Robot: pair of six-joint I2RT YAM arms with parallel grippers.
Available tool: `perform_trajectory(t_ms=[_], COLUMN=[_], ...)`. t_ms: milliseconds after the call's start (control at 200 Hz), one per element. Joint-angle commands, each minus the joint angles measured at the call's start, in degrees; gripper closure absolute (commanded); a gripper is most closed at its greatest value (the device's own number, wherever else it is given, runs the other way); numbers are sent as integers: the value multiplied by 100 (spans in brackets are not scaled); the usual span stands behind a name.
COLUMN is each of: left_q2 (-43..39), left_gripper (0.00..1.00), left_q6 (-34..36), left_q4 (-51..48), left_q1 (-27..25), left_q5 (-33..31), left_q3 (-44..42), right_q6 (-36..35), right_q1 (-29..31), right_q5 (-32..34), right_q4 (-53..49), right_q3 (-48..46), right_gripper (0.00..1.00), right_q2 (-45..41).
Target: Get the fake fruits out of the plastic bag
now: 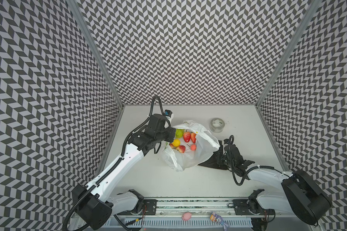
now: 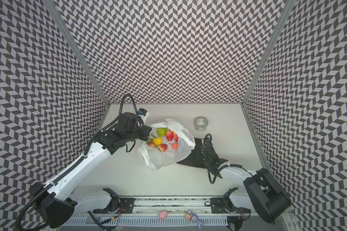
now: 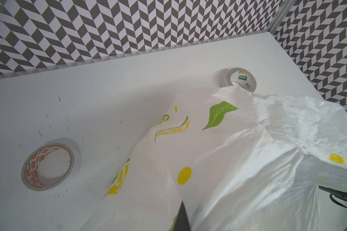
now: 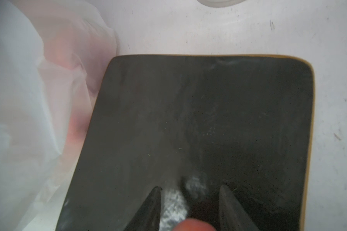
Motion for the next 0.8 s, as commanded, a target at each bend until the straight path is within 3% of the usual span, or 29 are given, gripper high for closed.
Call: perform_trajectory(t_ms=[0, 85, 195, 521, 696, 796], left_q2=[-80, -72, -61, -73, -80, -63], left_gripper=[100, 100, 100, 100, 100, 100], left_q6=[-101, -86, -58, -31, -30, -31], left_q4=[116, 137, 123, 160, 213, 244], left_q1=[16, 16, 15, 7, -2, -5], left_q5=[60, 67, 74, 149, 210, 232], left_q3=[23, 24, 68, 55, 24, 20], right_q6=[44, 56, 34, 177, -608, -1350], right_q1=[-19, -18, -28, -43, 55, 542], right_q5=[132, 212, 256, 557, -437, -774], right_q4=[117, -52, -514, -2428, -2803, -2553], right_q3=[33, 65, 249, 1201, 2261, 2615], right_gripper=[44, 36, 34, 40, 50, 54], right_q2=[-136, -354, -830, -3257, -3393, -3201])
